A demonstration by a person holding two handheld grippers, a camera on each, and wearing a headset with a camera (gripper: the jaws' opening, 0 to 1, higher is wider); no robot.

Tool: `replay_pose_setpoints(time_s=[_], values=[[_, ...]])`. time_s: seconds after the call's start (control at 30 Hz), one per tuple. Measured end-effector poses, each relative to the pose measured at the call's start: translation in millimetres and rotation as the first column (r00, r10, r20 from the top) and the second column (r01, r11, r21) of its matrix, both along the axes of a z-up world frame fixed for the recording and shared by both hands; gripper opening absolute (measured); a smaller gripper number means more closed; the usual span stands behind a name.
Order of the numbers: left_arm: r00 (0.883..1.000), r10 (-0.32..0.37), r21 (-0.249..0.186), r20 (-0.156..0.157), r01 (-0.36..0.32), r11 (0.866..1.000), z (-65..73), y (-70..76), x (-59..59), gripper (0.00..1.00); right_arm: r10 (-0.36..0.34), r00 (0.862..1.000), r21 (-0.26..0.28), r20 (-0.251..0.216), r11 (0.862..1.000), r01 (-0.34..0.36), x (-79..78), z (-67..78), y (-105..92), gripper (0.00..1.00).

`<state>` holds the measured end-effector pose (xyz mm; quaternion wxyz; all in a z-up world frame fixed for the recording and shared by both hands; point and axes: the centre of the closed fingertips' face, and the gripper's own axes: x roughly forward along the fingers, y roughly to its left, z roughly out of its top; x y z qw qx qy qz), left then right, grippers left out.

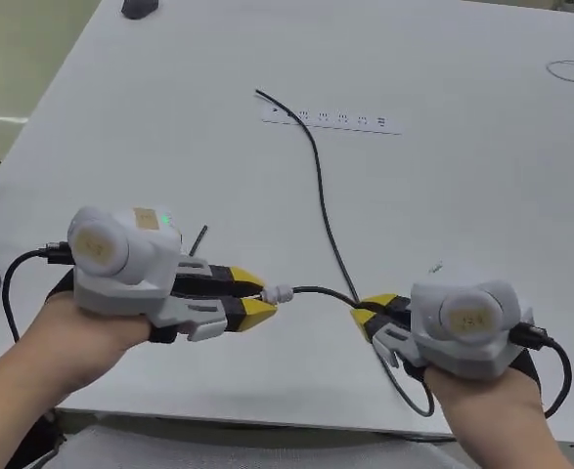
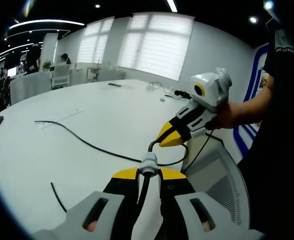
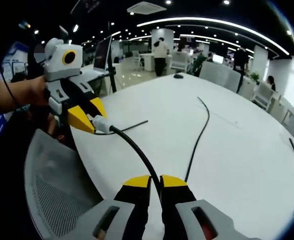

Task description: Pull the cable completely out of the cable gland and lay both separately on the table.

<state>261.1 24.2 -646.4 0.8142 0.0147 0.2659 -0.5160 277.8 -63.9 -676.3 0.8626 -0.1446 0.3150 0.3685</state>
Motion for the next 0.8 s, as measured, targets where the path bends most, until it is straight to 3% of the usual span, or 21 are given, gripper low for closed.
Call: replay_pose_setpoints(time_s=[0.23,0.33,0.4,0.57,0.67,0.73,0.8], values=[[1.000,0.013,0.003,-0.011,-0.013,1.000,-1.9,3.1,2.6,0.15,0.041,0.998,-0.013,0.040,0.999,-0.040,5.4,10.8,4.5,0.09],[1.000,0.014,-0.001,-0.015,-0.014,1.000,-2.0,1.9,3.8,0.15,0.075,0.996,-0.037,0.051,0.997,-0.073,4.9,15.2,9.3,0.16],[1.000,0.012,0.001,-0.018,-0.012,1.000,-3.2,0.4,4.4,0.15,0.123,0.989,-0.060,0.082,0.991,-0.118,4.0,23.5,16.2,0.18],[1.000,0.007,0.004,-0.015,-0.007,1.000,-4.1,-2.7,6.9,0.15,0.239,0.962,-0.145,0.132,0.965,-0.219,0.5,36.3,35.4,0.17],[1.000,0.006,0.001,-0.017,-0.006,1.000,-3.7,-3.4,7.6,0.15,0.296,0.945,-0.195,0.142,0.944,-0.267,-0.4,34.4,46.5,0.17],[1.000,0.002,0.001,-0.017,-0.002,1.000,-3.6,-3.9,7.2,0.15,0.339,0.934,-0.236,0.112,0.922,-0.306,-3.5,26.5,52.3,0.14],[1.000,-0.004,0.011,-0.012,0.004,1.000,-3.8,-4.2,6.6,0.15,0.352,0.925,-0.248,0.140,0.917,-0.311,-0.7,28.9,59.3,0.13]])
